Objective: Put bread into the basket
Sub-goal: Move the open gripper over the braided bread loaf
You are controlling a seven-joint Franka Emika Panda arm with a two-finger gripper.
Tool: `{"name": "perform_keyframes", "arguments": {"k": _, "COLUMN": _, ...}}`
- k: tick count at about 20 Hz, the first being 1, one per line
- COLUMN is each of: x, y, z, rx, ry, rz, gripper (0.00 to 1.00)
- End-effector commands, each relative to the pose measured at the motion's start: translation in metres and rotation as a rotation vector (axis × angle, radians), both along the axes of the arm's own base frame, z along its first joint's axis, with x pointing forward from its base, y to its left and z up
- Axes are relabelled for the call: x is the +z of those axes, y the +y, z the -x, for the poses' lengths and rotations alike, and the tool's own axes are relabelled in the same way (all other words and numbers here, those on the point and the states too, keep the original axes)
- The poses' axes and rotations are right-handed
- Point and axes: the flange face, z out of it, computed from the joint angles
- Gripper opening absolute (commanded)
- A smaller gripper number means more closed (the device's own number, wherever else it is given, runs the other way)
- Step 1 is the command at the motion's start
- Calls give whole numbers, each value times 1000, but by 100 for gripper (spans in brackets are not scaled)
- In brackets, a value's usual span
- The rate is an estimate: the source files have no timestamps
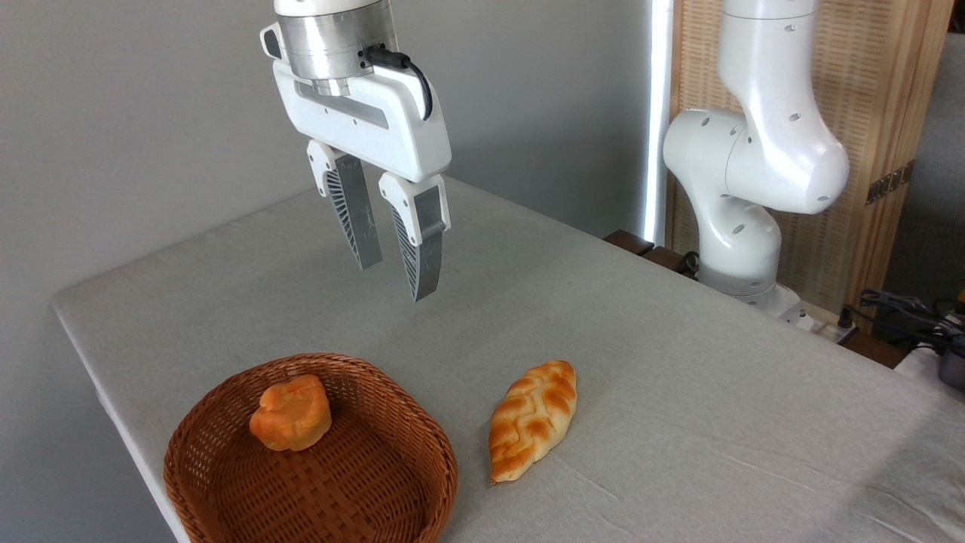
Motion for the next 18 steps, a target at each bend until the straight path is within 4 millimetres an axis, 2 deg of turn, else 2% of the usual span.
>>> {"name": "perform_keyframes", "arguments": {"k": 1, "x": -3, "y": 2, "z": 1, "rx": 4, "ry": 13, "rz": -7, "gripper": 100}}
{"name": "perform_keyframes", "arguments": {"k": 8, "x": -3, "y": 2, "z": 1, "rx": 0, "ry": 14, "rz": -10, "gripper": 100}}
{"name": "perform_keyframes", "arguments": {"k": 11, "x": -14, "y": 3, "z": 7, "rx": -5, "ry": 20, "rz": -12, "gripper": 100}}
{"name": "perform_keyframes", "arguments": {"k": 13, "x": -29, "y": 10, "z": 19, "rx": 8, "ry": -13, "rz": -13, "gripper": 100}}
{"name": "perform_keyframes", "arguments": {"k": 16, "x": -56, "y": 42, "z": 54, "rx": 70, "ry": -114, "rz": -3, "gripper": 100}}
{"name": "perform_keyframes", "arguments": {"k": 18, "x": -72, "y": 59, "z": 76, "rx": 109, "ry": -99, "rz": 8, "gripper": 100}}
